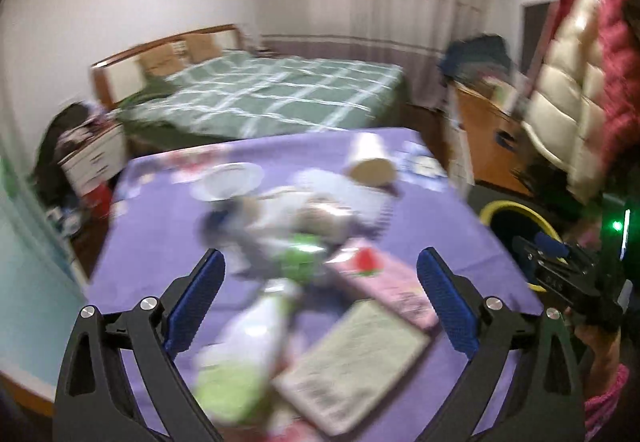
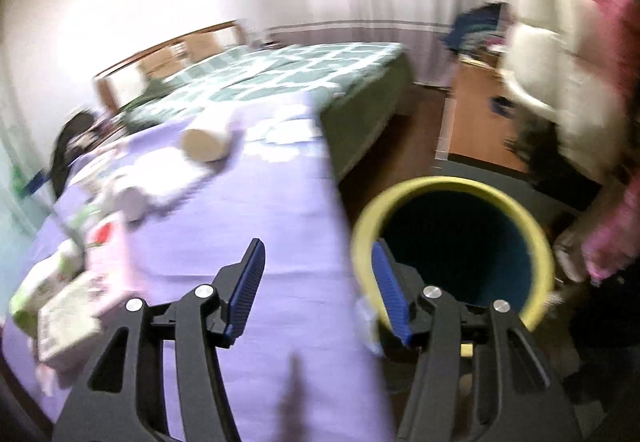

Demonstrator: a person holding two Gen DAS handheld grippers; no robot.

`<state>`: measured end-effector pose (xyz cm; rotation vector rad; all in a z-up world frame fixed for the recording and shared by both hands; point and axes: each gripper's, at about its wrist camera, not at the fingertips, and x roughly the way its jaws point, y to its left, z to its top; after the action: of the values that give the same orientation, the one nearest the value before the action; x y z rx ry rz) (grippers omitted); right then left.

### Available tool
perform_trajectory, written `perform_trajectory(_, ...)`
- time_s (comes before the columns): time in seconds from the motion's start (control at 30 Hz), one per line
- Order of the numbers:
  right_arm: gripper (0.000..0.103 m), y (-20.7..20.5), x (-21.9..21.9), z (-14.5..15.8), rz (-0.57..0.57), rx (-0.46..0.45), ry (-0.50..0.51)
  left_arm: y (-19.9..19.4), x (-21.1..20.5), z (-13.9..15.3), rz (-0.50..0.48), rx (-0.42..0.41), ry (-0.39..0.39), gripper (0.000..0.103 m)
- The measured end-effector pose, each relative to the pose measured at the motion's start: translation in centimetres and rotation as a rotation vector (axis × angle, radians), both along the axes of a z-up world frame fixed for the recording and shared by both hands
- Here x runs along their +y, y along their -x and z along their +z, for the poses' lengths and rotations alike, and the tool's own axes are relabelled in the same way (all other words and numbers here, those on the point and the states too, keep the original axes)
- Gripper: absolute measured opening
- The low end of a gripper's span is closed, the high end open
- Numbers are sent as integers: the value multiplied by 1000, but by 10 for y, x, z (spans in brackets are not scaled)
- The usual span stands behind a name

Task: Collect trash
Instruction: 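Grasp the dark plastic wrapper with the right tool and drop it into the bin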

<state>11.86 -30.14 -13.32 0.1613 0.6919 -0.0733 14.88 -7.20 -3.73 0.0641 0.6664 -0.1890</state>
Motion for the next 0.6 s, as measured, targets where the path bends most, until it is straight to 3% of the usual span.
perform_trajectory(0.17, 53, -21, 80, 13, 184, -20, 17, 2, 77, -3, 144, -4, 25, 96)
perform_trajectory(0.33, 53, -35, 166, 30, 387, -43, 33, 6, 128, -16, 226, 15, 50, 96)
perform_trajectory(0.47, 53, -48, 219, 38, 502, -61, 55, 12, 148, -22, 243, 22, 56, 96)
perform_trajectory(0.6, 53, -67, 252, 40, 548, -41, 64, 17, 159, -22, 254, 15, 58, 96)
